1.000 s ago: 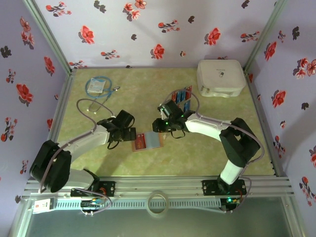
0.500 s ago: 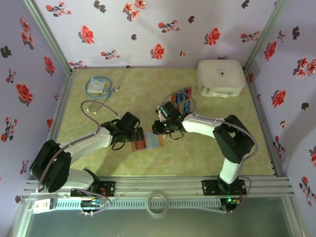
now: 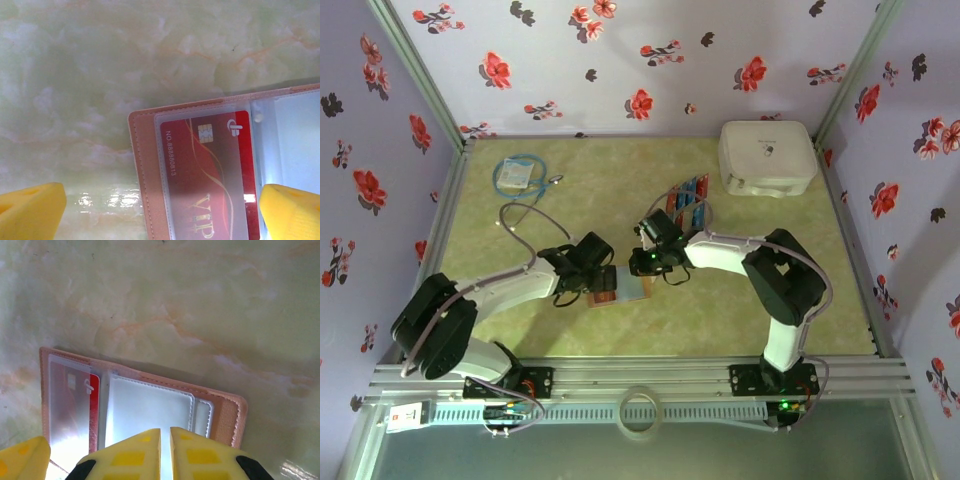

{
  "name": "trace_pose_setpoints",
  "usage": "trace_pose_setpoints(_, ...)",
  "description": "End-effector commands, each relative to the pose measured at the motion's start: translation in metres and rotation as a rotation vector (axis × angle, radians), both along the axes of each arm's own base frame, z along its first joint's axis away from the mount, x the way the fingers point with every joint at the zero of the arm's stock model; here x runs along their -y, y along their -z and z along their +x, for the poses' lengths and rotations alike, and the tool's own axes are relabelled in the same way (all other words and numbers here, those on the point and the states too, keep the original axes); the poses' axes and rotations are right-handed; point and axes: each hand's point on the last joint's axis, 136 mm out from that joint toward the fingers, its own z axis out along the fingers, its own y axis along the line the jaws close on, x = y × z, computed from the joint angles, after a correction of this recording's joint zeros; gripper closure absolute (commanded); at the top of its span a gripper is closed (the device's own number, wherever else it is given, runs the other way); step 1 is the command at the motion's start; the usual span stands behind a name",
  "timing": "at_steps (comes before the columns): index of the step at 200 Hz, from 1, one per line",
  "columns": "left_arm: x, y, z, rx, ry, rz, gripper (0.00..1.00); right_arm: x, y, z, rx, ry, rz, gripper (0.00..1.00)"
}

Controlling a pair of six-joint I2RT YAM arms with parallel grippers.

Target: Put the credit cards into the card holder

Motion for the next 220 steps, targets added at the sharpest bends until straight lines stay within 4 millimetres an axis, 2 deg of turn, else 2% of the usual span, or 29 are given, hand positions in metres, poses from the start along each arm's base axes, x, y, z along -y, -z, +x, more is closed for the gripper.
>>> trace_pose_setpoints(1, 0.009, -0.007, 0.008, 0.040, 0.012, 0.009, 0.00, -0.009, 0.001, 0.000, 0.000, -0.027, 0.013, 0.88)
trace_pose_setpoints(72, 0.017, -0.001, 0.006, 0.049, 0.039, 0.010, 0.00, -0.023, 0.008, -0.008, -0.013, -0.056, 0.011, 0.90)
trace_pose_setpoints(137, 0.019, 0.008, 0.001, 0.062, 0.052, -0.008, 0.00, -0.022, 0.013, -0.010, -0.021, -0.045, 0.011, 0.90)
trace_pose_setpoints(195, 0.008, 0.026, -0.008, 0.043, 0.040, 0.019, 0.00, -0.023, 0.014, -0.010, -0.029, -0.036, 0.020, 0.90)
trace_pose_setpoints(220, 0.005, 0.033, -0.010, 0.029, 0.038, 0.037, 0.00, -0.026, 0.006, -0.010, -0.025, -0.037, 0.039, 0.89)
